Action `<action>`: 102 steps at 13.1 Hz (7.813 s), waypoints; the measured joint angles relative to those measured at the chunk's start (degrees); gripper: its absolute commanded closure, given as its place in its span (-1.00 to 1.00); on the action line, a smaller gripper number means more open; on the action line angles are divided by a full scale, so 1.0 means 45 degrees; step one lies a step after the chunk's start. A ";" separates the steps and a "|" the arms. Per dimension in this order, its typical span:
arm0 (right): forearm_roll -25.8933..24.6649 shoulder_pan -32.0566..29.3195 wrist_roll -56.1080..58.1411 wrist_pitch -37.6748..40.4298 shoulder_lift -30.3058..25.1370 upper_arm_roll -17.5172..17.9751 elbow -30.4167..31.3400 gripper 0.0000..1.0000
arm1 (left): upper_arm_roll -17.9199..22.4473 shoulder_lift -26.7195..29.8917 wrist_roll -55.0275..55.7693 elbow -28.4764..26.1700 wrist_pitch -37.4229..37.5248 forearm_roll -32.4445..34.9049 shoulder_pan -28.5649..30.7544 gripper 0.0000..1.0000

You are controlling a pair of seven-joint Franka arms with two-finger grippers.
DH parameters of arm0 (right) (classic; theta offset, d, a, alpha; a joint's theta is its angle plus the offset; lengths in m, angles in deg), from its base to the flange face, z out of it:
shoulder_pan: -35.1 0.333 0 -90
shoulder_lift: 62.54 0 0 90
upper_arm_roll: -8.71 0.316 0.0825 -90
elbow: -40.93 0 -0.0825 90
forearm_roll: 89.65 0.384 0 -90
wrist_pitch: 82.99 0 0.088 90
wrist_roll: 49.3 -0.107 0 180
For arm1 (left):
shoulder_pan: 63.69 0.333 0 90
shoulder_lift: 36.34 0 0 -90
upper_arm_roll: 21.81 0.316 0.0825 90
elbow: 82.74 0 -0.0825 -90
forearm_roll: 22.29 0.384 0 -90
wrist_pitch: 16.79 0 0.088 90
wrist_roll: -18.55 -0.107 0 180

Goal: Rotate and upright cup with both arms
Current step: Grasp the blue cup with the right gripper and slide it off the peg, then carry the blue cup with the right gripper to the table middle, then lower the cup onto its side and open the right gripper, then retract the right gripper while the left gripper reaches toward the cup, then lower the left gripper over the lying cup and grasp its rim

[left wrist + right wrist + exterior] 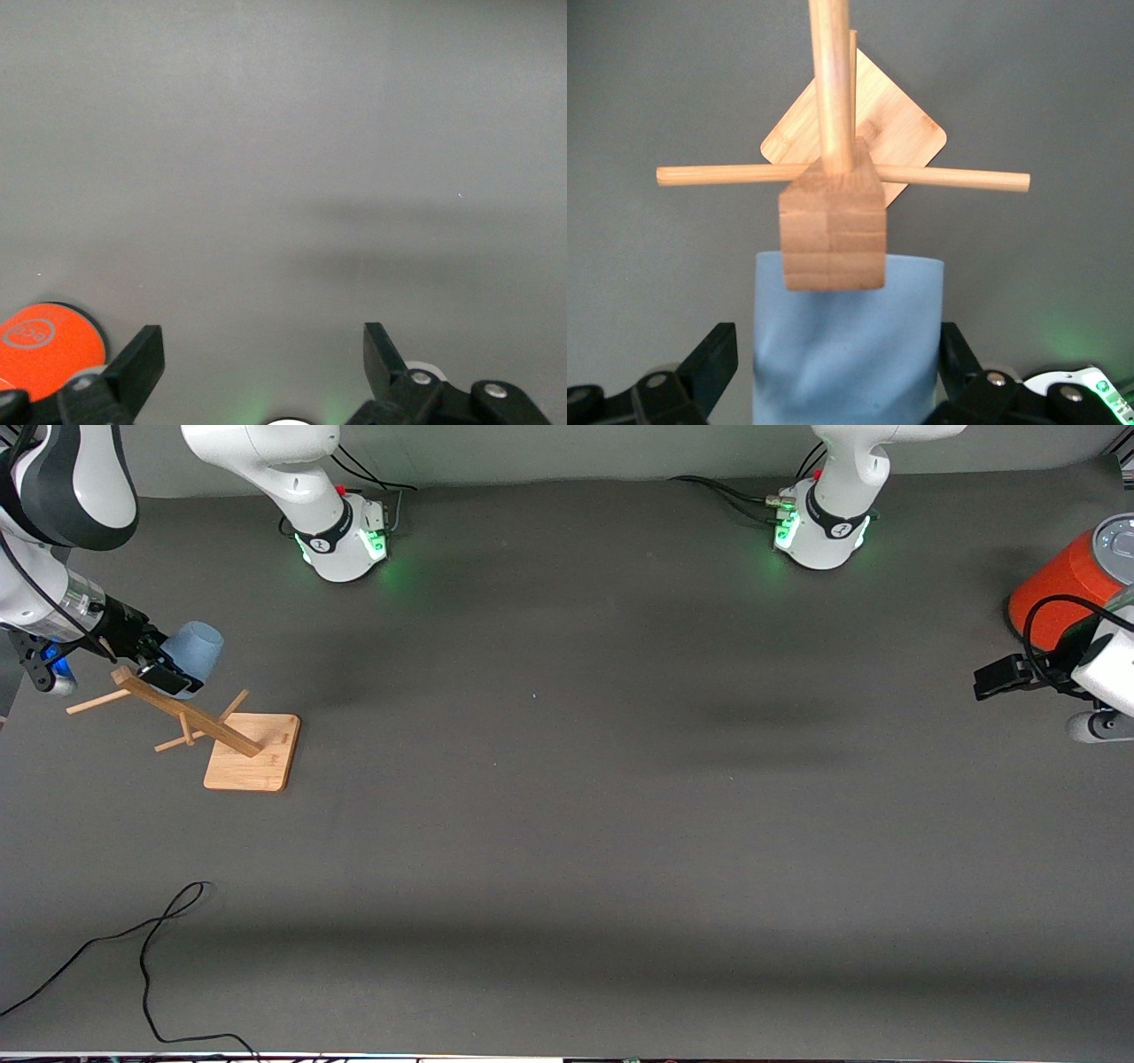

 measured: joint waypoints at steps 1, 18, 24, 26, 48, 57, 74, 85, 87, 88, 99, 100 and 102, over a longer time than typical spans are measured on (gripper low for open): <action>0.0000 0.0000 -0.0003 0.0000 0.0001 0.0000 0.0013 -0.01 | 0.0002 -0.0004 -0.0008 0.0000 0.0000 0.0000 0.0005 -1.00; 0.0100 0.2057 -0.5104 0.3010 -0.2773 0.2431 -0.0465 0.49 | 0.0012 -0.0040 -0.0024 -0.0005 0.0014 -0.0003 0.0015 -1.00; 0.1689 0.3404 -1.1632 0.2384 -0.0306 0.5509 -0.2865 0.49 | 0.0018 -0.0050 -0.0026 -0.0014 0.0016 -0.0035 0.0023 -1.00; 0.1694 0.4127 -1.4062 0.1781 0.1908 0.6215 -0.4584 0.49 | 0.0018 -0.0051 -0.0026 -0.0016 0.0019 -0.0045 0.0023 -1.00; -0.4843 1.0085 -2.5275 -0.2074 1.7215 0.6011 -1.5743 -1.00 | 0.0146 -0.0059 -0.1360 -0.0033 0.0089 -0.0241 0.0903 -1.00; -0.4894 1.0081 -2.5275 -0.2251 1.7291 0.5878 -1.6185 -1.00 | 0.0130 -0.0108 -0.1796 -0.0034 0.0118 -0.0304 0.1200 -1.00; -0.2180 0.4777 -1.1919 0.7775 0.9047 0.5898 -1.5819 -1.00 | -0.1414 -0.0167 0.0873 0.0319 0.0646 -0.0526 0.0589 -1.00; -0.0883 0.1004 0.3638 0.5404 0.5137 0.2182 -1.1353 -1.00 | -0.3214 -0.4843 1.1249 0.5274 0.0595 0.0818 -0.4347 -1.00; -0.0624 0.0909 0.5767 0.4955 0.5136 0.1478 -1.1118 -1.00 | -0.3204 -0.6289 1.2260 0.6705 0.0535 0.1423 -0.5369 -1.00; -0.0559 0.0906 0.6641 0.4844 0.5136 0.1299 -1.1052 -1.00 | -0.3191 -0.6868 1.2444 0.7128 0.0356 0.1627 -0.5747 -1.00; 0.0344 -0.0155 0.8981 0.4409 0.5139 0.1757 -1.0942 -1.00 | -0.3116 -1.0502 0.9742 0.7005 -0.2531 0.4748 -0.7191 -1.00; 0.0344 -0.0372 0.8985 0.4405 0.5139 0.1954 -1.0935 -1.00 | -0.3112 -1.0745 0.9333 0.6763 -0.2529 0.5184 -0.7438 -1.00; 0.0344 -0.0610 0.8992 0.4400 0.5139 0.2254 -1.0927 -1.00 | -0.3105 -1.1161 0.8693 0.6450 -0.2534 0.5953 -0.7748 -0.99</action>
